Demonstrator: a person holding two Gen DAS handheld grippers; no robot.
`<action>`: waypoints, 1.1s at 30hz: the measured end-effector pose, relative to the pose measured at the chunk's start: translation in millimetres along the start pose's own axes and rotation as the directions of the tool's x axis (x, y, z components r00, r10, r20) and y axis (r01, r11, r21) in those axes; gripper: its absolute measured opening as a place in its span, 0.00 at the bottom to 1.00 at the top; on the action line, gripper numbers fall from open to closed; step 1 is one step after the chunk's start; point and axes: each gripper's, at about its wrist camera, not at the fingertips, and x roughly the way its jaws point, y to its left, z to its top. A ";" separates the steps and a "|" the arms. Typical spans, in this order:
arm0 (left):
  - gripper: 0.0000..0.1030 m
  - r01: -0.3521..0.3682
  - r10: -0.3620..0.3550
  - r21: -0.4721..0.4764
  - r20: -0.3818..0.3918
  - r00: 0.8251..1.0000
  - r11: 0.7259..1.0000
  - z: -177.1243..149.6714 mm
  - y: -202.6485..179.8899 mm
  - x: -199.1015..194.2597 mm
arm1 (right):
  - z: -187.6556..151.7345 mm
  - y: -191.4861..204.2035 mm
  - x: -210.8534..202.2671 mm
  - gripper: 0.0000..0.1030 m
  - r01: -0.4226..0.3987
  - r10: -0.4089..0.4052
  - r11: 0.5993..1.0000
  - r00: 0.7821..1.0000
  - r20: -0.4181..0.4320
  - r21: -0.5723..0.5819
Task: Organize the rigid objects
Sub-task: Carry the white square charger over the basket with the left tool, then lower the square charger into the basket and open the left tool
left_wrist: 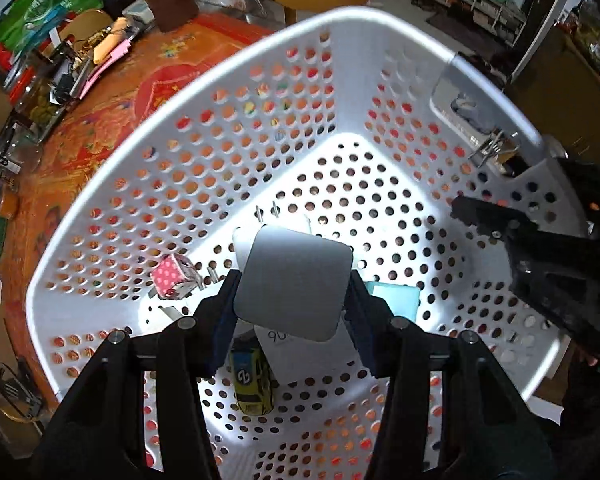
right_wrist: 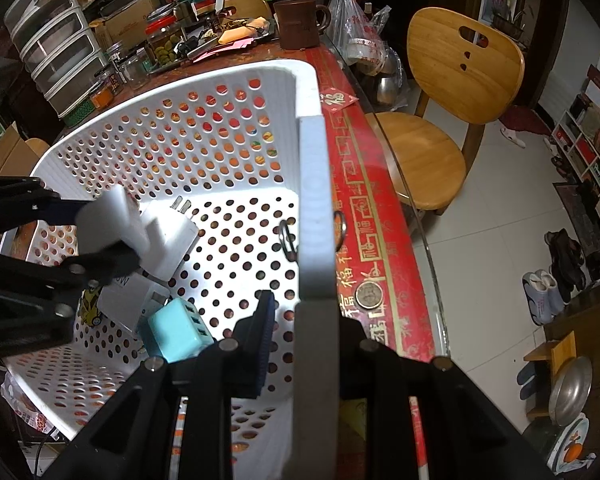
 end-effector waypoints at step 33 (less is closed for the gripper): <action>0.98 -0.037 0.053 -0.117 0.133 0.990 0.992 -44.7 49.0 -46.9 | -0.6 2.2 -0.1 0.21 0.022 -0.022 1.000 1.000 -0.001 -0.006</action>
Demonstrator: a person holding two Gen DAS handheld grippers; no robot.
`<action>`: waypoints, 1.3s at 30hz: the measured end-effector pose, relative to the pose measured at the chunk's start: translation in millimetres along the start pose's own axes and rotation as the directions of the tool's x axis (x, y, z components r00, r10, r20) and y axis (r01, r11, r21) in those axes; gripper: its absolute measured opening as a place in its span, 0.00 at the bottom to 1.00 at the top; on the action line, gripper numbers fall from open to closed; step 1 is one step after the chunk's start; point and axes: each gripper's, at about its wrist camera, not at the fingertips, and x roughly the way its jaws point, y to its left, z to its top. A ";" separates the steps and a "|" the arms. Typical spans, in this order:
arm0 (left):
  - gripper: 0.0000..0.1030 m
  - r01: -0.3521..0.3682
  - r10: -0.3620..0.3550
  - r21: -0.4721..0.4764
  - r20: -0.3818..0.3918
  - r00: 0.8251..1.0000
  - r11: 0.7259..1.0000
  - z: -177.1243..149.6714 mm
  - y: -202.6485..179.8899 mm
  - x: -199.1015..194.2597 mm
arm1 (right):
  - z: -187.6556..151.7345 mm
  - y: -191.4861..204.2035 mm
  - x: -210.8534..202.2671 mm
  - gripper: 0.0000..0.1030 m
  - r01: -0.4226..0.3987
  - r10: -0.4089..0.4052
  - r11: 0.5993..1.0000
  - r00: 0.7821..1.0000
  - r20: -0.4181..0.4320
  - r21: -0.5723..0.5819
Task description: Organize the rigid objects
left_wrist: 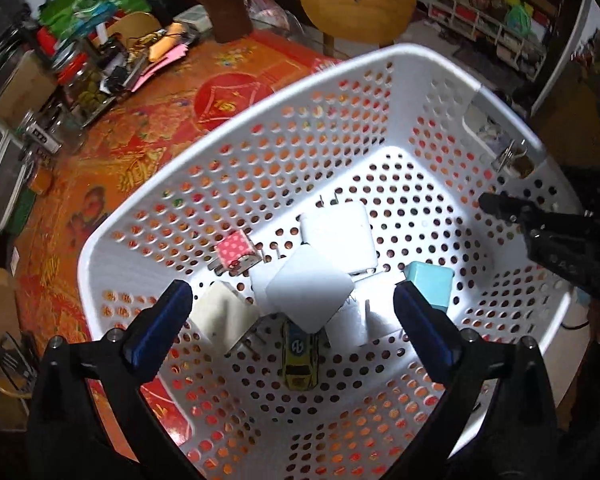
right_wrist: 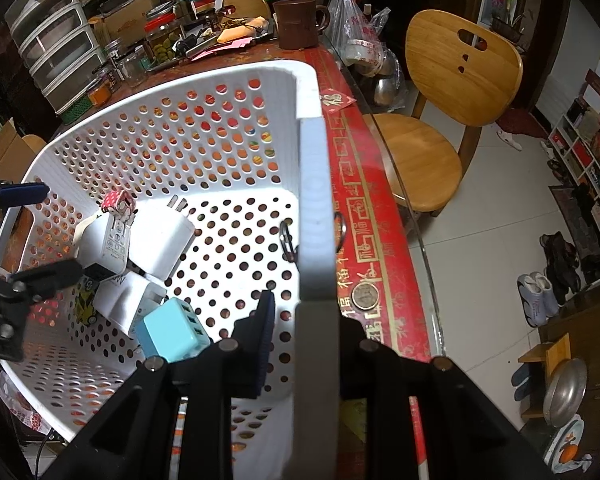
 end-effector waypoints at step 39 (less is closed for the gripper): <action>0.99 -0.068 0.255 -0.381 0.465 0.848 0.922 -264.4 -50.1 -170.0 | -183.9 76.3 -192.5 1.00 0.000 0.013 1.000 0.836 0.548 -0.024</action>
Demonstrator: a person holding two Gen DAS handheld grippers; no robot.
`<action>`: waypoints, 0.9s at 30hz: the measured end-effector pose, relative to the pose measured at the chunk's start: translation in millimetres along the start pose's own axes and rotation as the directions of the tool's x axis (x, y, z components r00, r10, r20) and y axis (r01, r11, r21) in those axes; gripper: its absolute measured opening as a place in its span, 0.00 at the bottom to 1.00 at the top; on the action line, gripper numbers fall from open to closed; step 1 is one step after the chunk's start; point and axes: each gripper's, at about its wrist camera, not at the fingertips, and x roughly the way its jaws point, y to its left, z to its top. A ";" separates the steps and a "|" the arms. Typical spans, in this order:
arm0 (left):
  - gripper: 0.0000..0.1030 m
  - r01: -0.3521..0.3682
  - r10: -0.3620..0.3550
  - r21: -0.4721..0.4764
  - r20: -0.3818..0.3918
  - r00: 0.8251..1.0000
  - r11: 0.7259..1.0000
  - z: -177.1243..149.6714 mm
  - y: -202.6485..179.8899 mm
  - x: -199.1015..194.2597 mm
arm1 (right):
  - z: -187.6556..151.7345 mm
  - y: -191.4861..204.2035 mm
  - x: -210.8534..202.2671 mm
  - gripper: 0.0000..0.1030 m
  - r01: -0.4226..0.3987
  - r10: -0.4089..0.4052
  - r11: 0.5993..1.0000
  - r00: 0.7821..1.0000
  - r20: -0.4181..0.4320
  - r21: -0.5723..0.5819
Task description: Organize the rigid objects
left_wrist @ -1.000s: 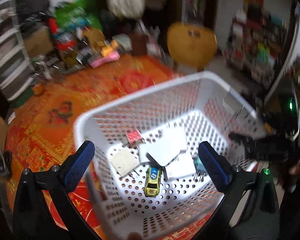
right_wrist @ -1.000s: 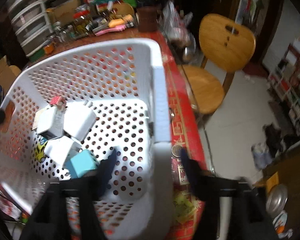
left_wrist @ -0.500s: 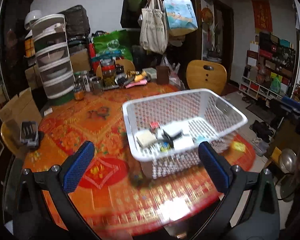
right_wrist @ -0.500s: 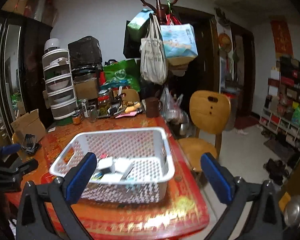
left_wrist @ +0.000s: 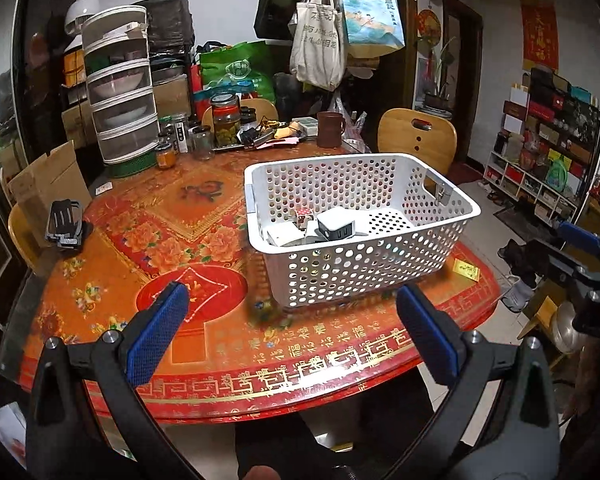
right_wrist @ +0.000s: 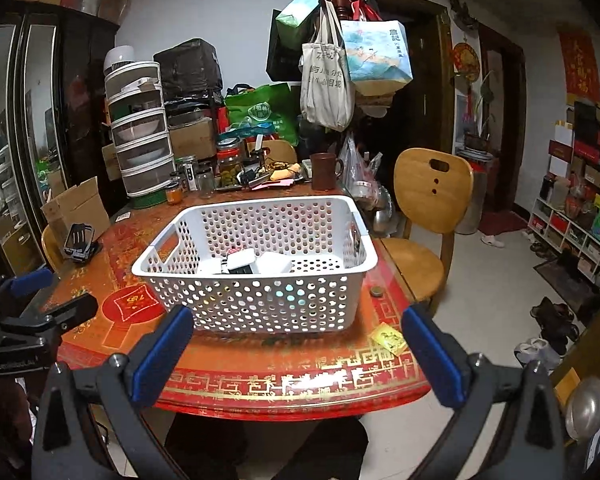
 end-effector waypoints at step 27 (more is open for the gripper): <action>0.99 -0.040 0.039 -0.023 -0.049 0.998 0.999 4.7 -3.3 23.6 | -4.1 3.4 10.0 1.00 -0.003 0.002 1.000 0.999 -0.048 -0.016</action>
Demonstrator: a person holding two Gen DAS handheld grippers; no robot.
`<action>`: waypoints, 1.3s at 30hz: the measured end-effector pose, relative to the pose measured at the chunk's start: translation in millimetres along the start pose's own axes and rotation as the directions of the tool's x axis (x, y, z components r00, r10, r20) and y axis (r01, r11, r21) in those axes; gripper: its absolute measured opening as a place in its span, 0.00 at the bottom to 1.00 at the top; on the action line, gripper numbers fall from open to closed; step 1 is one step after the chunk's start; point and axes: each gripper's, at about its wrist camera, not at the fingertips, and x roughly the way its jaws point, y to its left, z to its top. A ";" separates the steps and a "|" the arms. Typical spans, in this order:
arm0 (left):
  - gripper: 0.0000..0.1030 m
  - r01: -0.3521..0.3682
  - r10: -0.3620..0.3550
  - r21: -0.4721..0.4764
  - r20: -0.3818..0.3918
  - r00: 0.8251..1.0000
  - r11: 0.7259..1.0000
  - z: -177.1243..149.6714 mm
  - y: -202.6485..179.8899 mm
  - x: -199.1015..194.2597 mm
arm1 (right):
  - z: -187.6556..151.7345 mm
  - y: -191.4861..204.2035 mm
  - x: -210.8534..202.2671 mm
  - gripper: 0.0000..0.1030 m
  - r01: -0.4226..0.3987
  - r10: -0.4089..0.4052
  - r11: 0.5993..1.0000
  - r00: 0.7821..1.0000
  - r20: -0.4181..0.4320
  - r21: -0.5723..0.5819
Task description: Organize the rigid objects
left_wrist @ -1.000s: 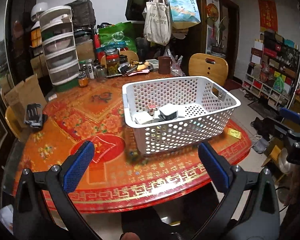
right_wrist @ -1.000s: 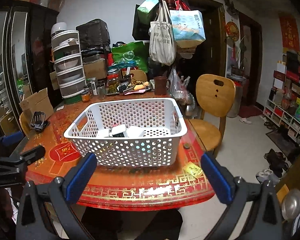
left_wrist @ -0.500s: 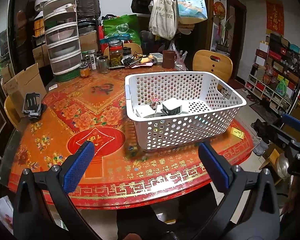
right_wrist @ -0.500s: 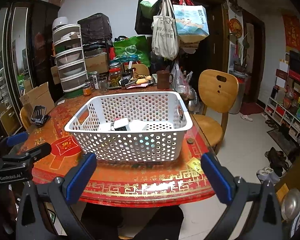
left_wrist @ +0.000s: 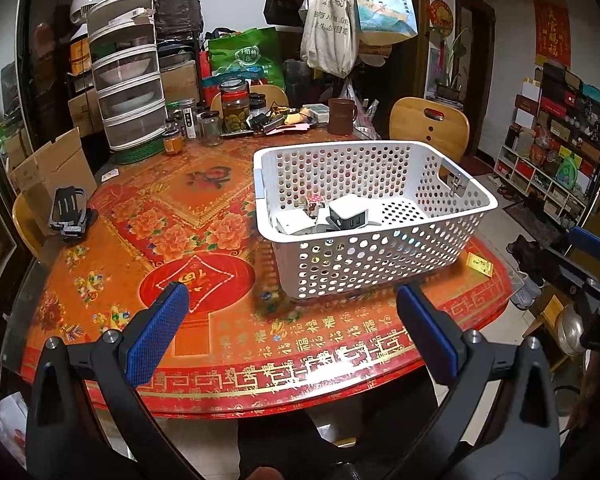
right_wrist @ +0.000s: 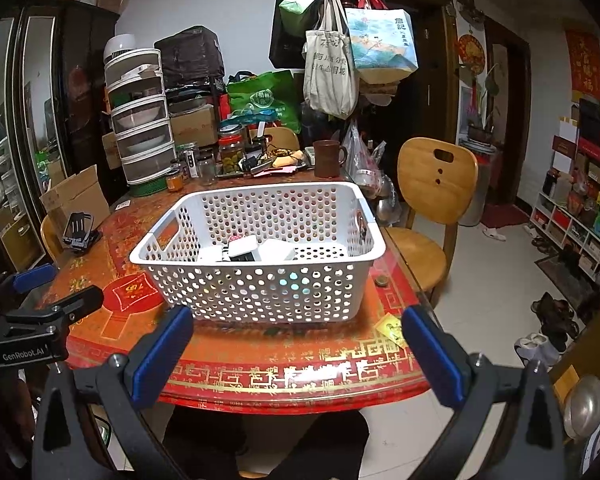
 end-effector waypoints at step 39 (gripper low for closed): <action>0.99 -0.012 0.012 0.009 0.000 1.000 1.000 -1.6 -6.2 -2.3 | -1.1 5.0 -0.6 1.00 -0.016 0.016 1.000 1.000 -0.009 -0.012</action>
